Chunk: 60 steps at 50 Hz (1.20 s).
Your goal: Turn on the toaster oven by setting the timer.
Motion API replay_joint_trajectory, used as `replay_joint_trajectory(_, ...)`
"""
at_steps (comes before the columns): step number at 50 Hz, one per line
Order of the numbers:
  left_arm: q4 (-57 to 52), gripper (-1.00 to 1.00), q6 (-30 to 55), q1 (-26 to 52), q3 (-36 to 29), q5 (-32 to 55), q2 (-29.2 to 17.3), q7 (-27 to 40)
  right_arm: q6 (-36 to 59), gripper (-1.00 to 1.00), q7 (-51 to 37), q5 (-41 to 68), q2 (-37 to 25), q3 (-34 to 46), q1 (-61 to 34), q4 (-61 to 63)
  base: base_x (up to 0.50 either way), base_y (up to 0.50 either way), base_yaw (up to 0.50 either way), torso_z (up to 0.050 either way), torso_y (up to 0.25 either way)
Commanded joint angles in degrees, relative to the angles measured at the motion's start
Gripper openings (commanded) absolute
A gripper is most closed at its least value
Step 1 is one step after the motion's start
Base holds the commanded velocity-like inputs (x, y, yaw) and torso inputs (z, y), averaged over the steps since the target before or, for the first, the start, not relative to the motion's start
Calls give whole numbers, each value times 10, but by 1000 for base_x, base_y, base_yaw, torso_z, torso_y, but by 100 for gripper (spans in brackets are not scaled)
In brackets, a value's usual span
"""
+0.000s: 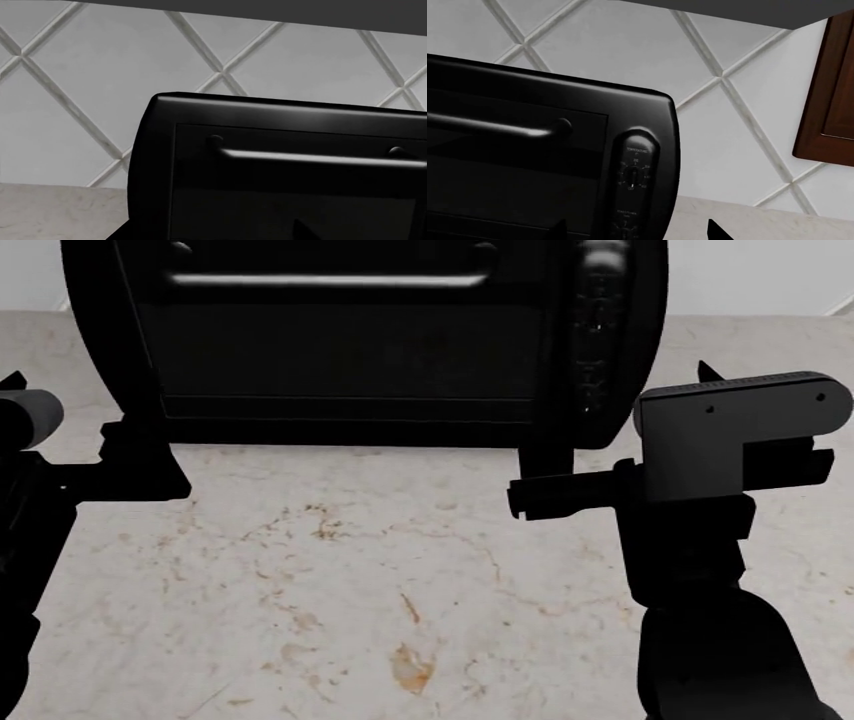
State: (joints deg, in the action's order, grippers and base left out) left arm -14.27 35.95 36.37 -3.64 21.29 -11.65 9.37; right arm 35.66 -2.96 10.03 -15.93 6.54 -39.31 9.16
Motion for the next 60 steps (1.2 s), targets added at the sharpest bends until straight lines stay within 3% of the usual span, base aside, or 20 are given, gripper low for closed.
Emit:
replay_joint_trajectory(1,2,100,-2,1,-2,3,-2,2,-1,100,-2,3,-1,1,0,0,281,0,0,0,0)
replay_joint_trajectory(23,-7,100,4,5,-7,11,-5,10,3,100,-9,7,-5,2,7,11,230,0,0,0,1)
replay_joint_trajectory(34,-3,100,2,6,-7,15,-8,11,80,100,-39,-8,-2,21,5,15,0,0,0,0,0)
replay_joint_trajectory(60,-5,100,-1,1,-8,24,-12,17,35,100,-71,-19,12,19,34,-57,0,0,0,0,0)
